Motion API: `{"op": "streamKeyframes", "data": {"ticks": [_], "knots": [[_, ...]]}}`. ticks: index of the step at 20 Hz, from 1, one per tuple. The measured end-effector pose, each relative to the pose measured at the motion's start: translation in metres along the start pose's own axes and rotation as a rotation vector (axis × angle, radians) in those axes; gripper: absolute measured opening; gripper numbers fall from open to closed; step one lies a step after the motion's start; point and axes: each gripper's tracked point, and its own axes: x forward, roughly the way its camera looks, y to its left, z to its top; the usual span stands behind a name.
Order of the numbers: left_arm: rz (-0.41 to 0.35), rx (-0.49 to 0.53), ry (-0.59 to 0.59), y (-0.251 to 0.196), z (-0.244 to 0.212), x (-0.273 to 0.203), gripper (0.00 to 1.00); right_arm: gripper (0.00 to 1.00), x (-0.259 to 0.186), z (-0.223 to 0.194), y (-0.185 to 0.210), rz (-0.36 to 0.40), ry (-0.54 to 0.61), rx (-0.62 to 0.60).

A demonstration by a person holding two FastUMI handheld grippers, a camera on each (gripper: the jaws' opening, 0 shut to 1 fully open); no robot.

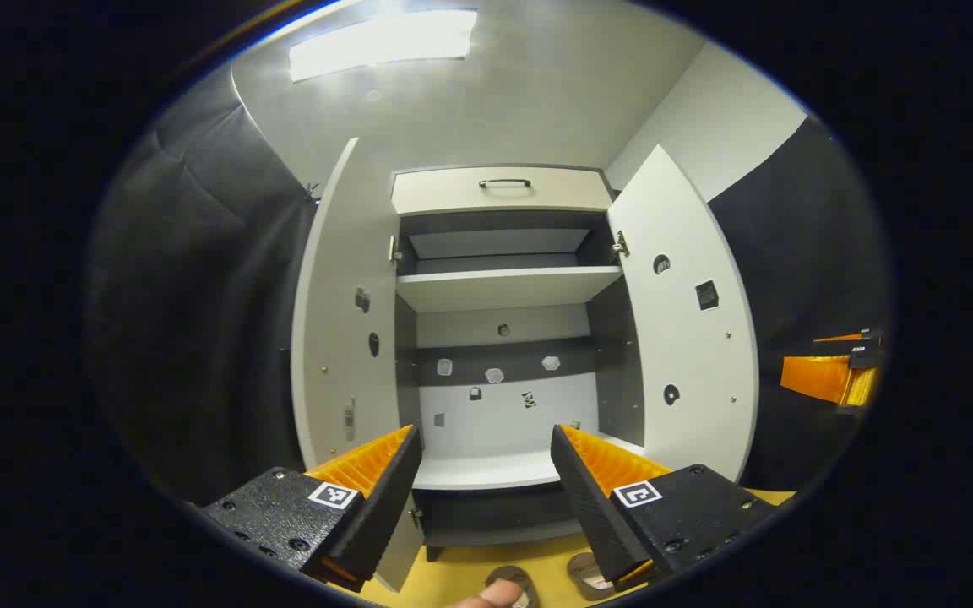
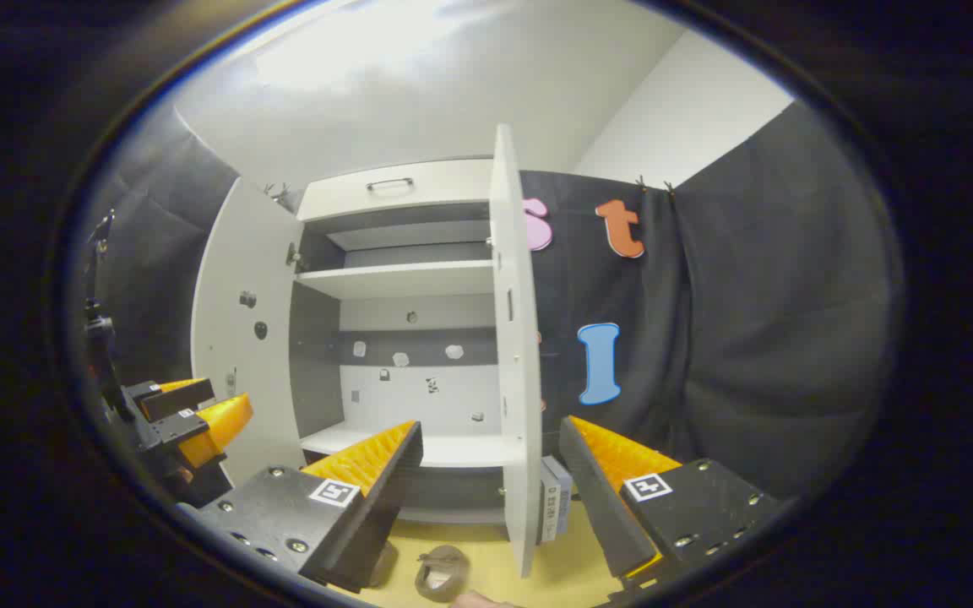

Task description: Grab one shoe with the right hand and put it into the shoe cabinet, grab the other shoe with the left hand and put it into the shoe cabinet; then close the right door with the right hand and the left door with the left hand.

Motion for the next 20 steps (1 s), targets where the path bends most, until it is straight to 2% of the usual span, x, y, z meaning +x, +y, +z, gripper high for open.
{"op": "streamKeyframes", "data": {"ticks": [1,2,5,8,12,13,14,20], "knots": [[0.013,-0.006,0.011,0.009,-0.002,-0.001,0.94,0.94,0.001,-0.001,0.007,0.005,0.004,-0.006],[0.024,-0.021,0.022,0.015,-0.004,-0.001,0.93,1.0,0.003,-0.002,0.011,0.008,0.005,-0.009],[0.041,-0.031,0.056,0.023,-0.009,-0.005,0.94,1.0,0.007,-0.004,0.023,0.01,0.003,-0.028],[0.054,-0.018,0.055,0.028,-0.009,-0.005,0.94,0.98,0.006,-0.006,0.031,0.019,-0.004,-0.027],[0.084,-0.031,0.038,0.038,-0.008,-0.006,0.94,1.0,0.007,-0.006,0.033,0.022,-0.002,-0.029],[0.082,-0.028,0.04,0.039,-0.008,-0.005,0.94,0.98,0.007,-0.005,0.033,0.023,-0.003,-0.029],[0.082,-0.03,0.044,0.04,-0.011,-0.006,0.94,1.0,0.007,-0.007,0.032,0.023,-0.002,-0.034],[0.067,-0.063,0.062,0.041,-0.026,-0.003,0.94,0.98,0.02,-0.031,0.044,0.036,0.022,-0.056]]}}
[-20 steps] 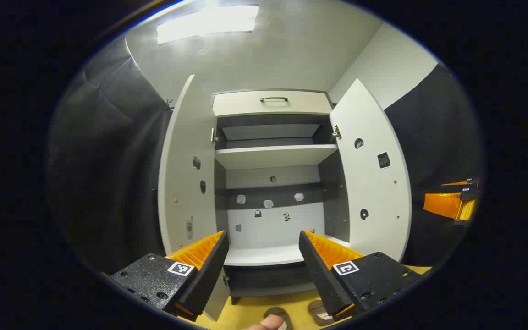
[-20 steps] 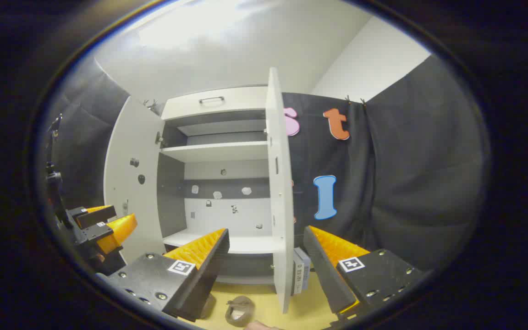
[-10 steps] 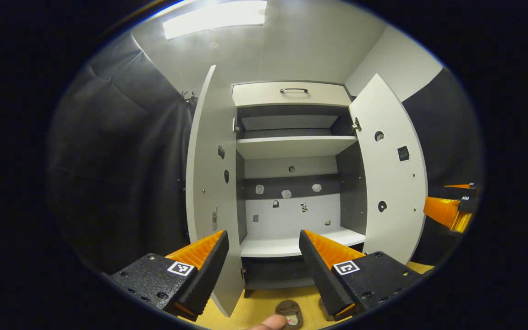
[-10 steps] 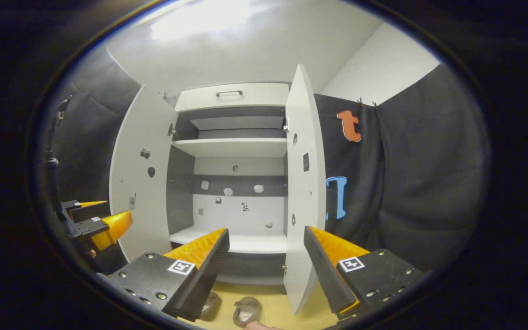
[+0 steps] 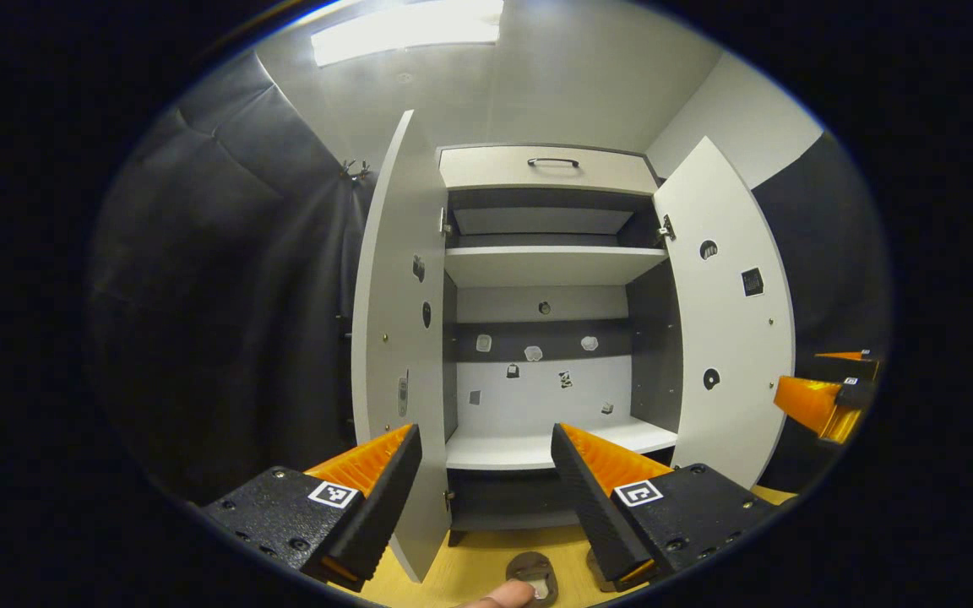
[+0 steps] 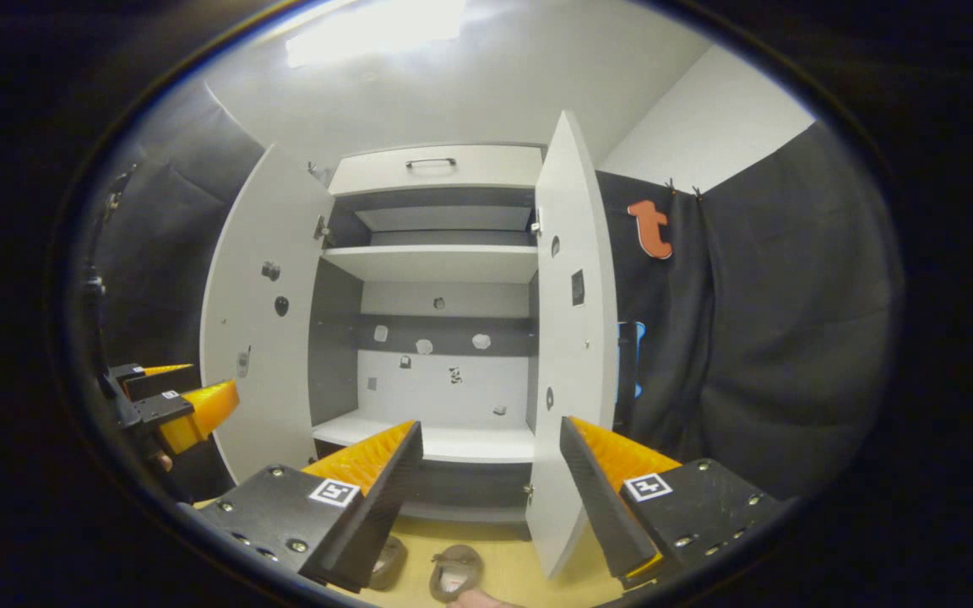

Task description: Grab one shoe with the right hand and put it into the shoe cabinet, grab the other shoe with the left hand and put it into the shoe cabinet; then close the right door with the right hand and the left door with the left hand.

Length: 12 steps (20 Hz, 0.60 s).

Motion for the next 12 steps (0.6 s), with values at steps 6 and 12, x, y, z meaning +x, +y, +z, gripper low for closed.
{"op": "streamKeyframes", "data": {"ticks": [6,12], "knots": [[-0.004,-0.011,-0.025,0.0,-0.005,0.01,0.95,0.94,0.023,-0.066,0.024,0.027,0.077,-0.012],[-0.08,-0.033,-0.048,-0.03,-0.01,0.032,0.95,0.98,0.051,-0.164,0.047,0.069,0.225,-0.022]]}}
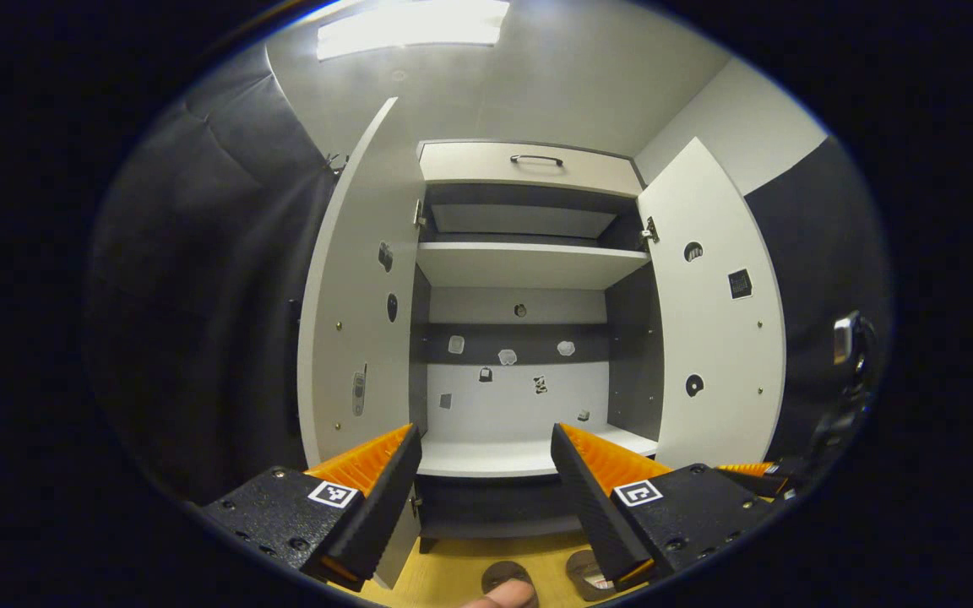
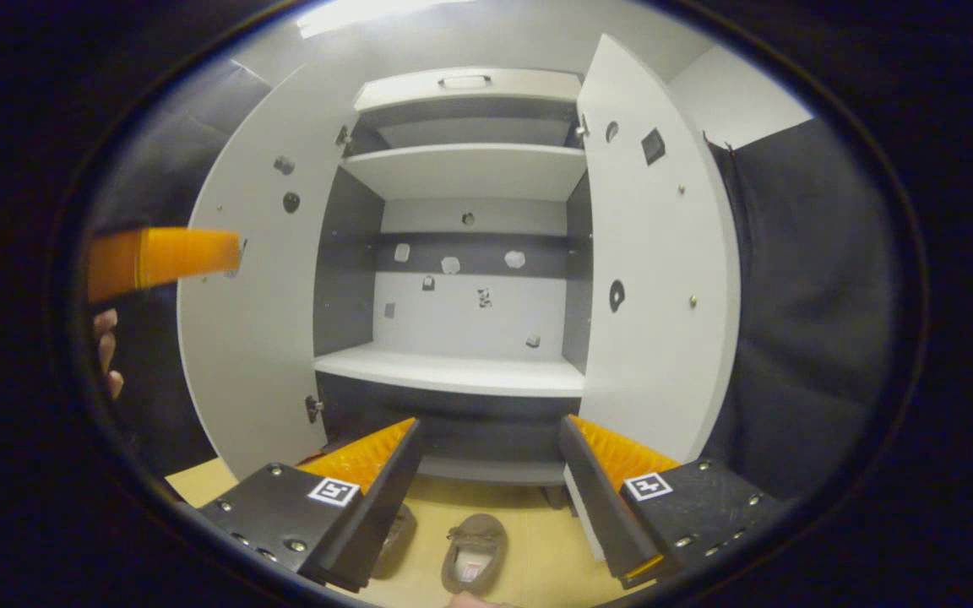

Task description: Grab one shoe with the right hand and put it into the shoe cabinet, grab the other shoe with the left hand and put it into the shoe cabinet; then close the right door with the right hand and the left door with the left hand.

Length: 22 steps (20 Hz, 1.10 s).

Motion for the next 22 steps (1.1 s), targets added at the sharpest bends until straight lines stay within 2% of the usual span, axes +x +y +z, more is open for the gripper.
{"op": "streamKeyframes", "data": {"ticks": [2,3,4,7,10,11,12,14,16,18,19,22], "knots": [[-0.027,0.001,0.003,-0.01,-0.01,0.01,0.94,0.99,0.018,-0.042,0.005,0.002,0.072,-0.004],[-0.038,-0.005,0.011,-0.013,-0.017,0.015,0.94,0.94,0.025,-0.061,0.005,-0.004,0.099,-0.012],[-0.046,-0.018,0.013,-0.016,-0.022,0.021,0.94,0.98,0.033,-0.079,0.006,-0.006,0.119,-0.015],[-0.051,-0.029,0.006,-0.018,-0.037,0.038,0.95,0.99,0.05,-0.136,0.012,-0.006,0.211,-0.006],[-0.059,-0.016,-0.002,-0.019,-0.053,0.055,0.95,0.99,0.054,-0.181,0.026,0.021,0.284,0.0],[-0.067,-0.029,0.003,-0.019,-0.06,0.061,0.95,0.95,0.054,-0.192,0.03,0.029,0.29,-0.008],[-0.072,-0.044,0.009,-0.018,-0.066,0.066,0.94,0.99,0.053,-0.204,0.033,0.035,0.304,-0.015],[-0.047,-0.063,0.029,-0.008,-0.082,0.08,0.95,0.99,0.052,-0.231,0.039,0.036,0.343,-0.003],[-0.038,-0.054,0.042,-0.001,-0.094,0.09,0.95,0.95,0.053,-0.255,0.056,0.088,0.399,0.049],[-0.046,-0.045,0.05,0.003,-0.102,0.099,0.95,0.86,0.062,-0.279,0.061,0.088,0.476,0.079],[-0.044,-0.038,0.05,0.005,-0.102,0.101,0.95,0.77,0.065,-0.286,0.061,0.085,0.494,0.083],[-0.074,-0.023,0.036,0.003,-0.102,0.104,0.95,0.76,0.078,-0.295,0.055,0.052,0.516,0.109]]}}
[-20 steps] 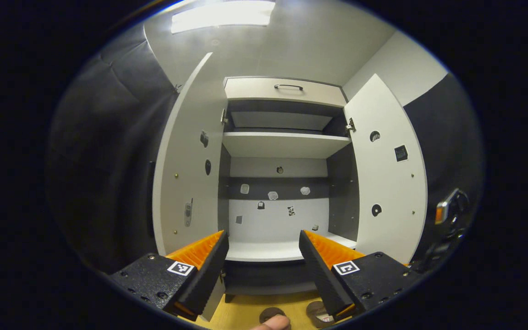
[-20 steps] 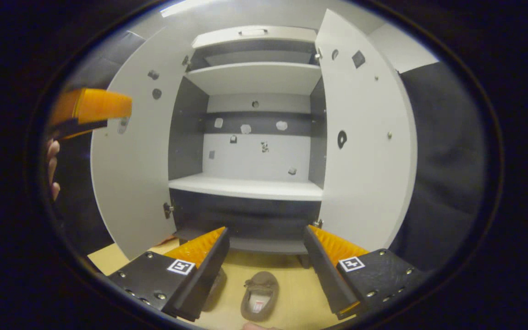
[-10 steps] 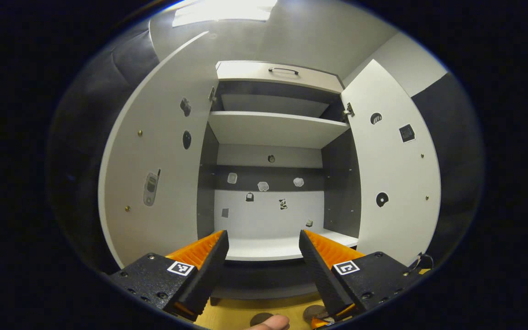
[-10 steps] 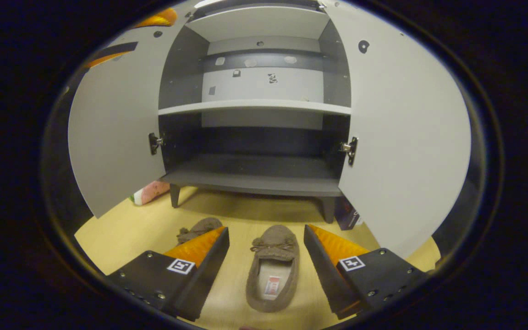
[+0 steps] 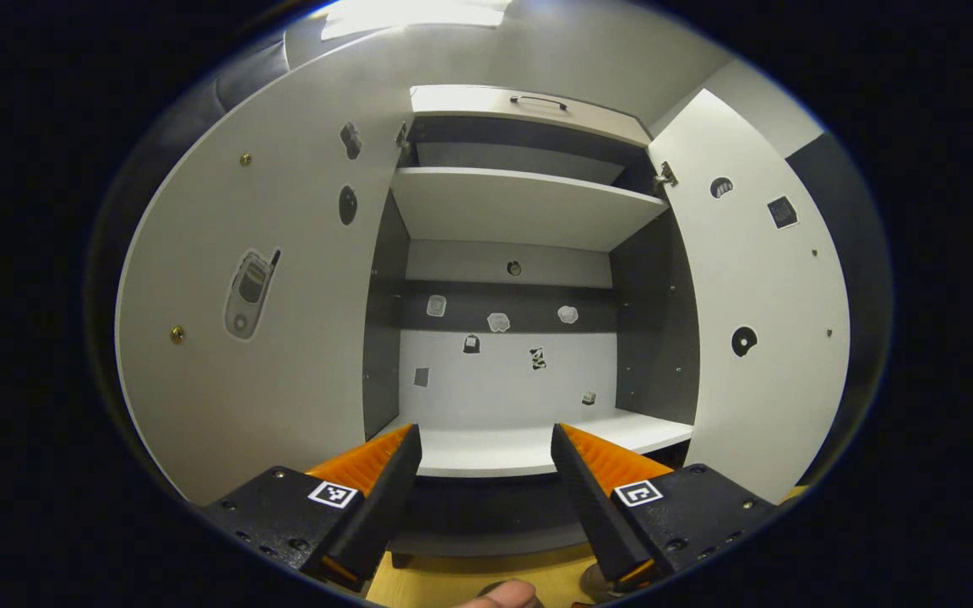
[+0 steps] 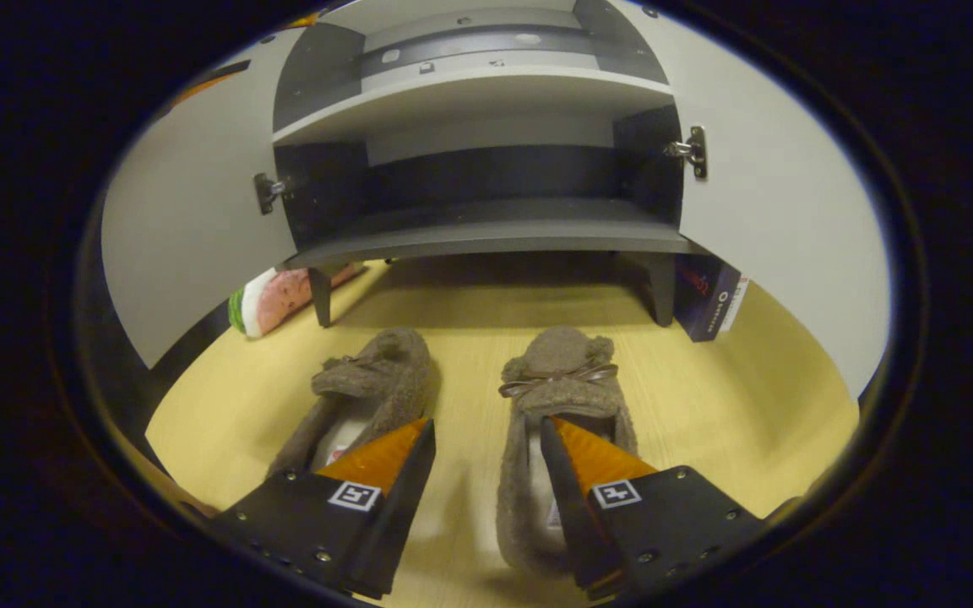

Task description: Grab one shoe with the right hand and put it into the shoe cabinet, grab the other shoe with the left hand and put it into the shoe cabinet; then close the right door with the right hand and the left door with the left hand.

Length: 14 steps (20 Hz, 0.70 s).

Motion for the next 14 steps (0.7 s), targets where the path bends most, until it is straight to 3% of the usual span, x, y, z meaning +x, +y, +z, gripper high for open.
{"op": "streamKeyframes", "data": {"ticks": [2,3,4,7,8,10,12,14], "knots": [[-0.022,-0.01,0.001,-0.002,0.0,-0.001,0.95,0.76,0.007,0.003,-0.01,-0.035,0.011,0.052],[-0.022,-0.012,-0.004,0.001,0.002,-0.001,0.95,0.54,0.017,0.001,-0.013,-0.043,0.026,0.087],[-0.013,-0.013,-0.008,0.006,0.004,-0.001,0.95,0.51,0.02,0.002,-0.009,-0.023,0.035,0.112],[0.015,-0.016,-0.038,0.018,0.013,-0.004,0.94,0.49,0.027,0.002,-0.006,-0.007,0.048,0.1],[0.012,-0.026,-0.041,0.019,0.014,-0.004,0.95,0.5,0.021,0.002,-0.013,-0.043,0.062,0.089],[-0.001,-0.054,-0.042,0.02,0.015,-0.005,0.95,0.05,0.033,-0.007,-0.006,-0.017,0.086,0.139],[-0.014,-0.062,-0.04,0.019,0.014,-0.004,0.95,0.1,0.035,0.0,-0.012,-0.01,0.04,0.076],[-0.024,-0.053,-0.032,0.019,0.011,0.0,0.94,0.02,0.031,-0.003,-0.002,0.046,0.022,0.057]]}}
